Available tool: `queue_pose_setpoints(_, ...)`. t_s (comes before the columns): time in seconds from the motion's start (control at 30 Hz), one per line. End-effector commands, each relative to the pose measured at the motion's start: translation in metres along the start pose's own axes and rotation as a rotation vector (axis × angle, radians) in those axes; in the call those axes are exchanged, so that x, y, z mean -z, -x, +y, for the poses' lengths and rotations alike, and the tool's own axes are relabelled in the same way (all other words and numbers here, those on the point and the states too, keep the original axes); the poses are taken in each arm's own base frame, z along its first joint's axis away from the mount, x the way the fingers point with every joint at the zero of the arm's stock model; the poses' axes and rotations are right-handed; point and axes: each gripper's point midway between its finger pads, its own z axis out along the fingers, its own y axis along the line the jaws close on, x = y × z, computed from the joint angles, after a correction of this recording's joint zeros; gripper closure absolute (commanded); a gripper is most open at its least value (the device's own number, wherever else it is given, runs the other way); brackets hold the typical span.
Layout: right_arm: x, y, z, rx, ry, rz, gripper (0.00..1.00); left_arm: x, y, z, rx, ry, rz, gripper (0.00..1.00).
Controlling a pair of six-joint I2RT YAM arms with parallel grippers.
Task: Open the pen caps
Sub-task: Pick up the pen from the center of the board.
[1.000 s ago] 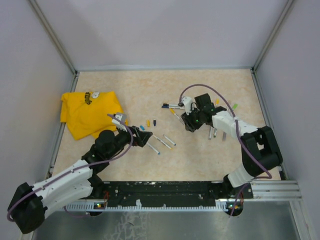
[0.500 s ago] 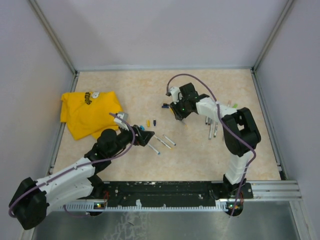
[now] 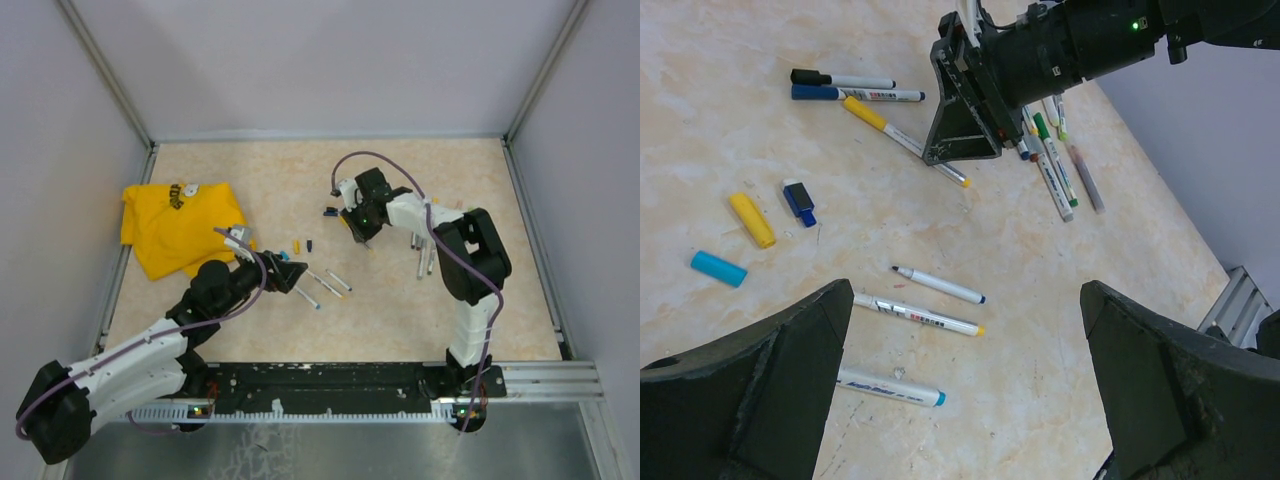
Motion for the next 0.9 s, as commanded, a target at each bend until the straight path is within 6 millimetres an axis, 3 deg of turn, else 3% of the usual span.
queue_pose_setpoints(0.0,-0.005,0.002,-0.008,0.018,-0.021,0.012,0.78,0.002,0.004,-0.001,0.005,-0.005,-0.023,0.0)
queue_pose_setpoints(0.37,-0.004,-0.014,-0.012,0.03,-0.051,0.053,0.86,0.004,0.004,0.0,0.006,0.001,-0.023,0.0)
queue_pose_setpoints(0.57,0.016,-0.024,-0.003,0.039,-0.034,0.043,0.92,0.004,0.004,-0.001,0.006,-0.003,-0.022,0.0)
queue_pose_setpoints(0.87,0.037,-0.07,0.014,0.084,-0.01,0.083,0.93,0.003,0.003,-0.002,0.007,-0.01,-0.017,0.0)
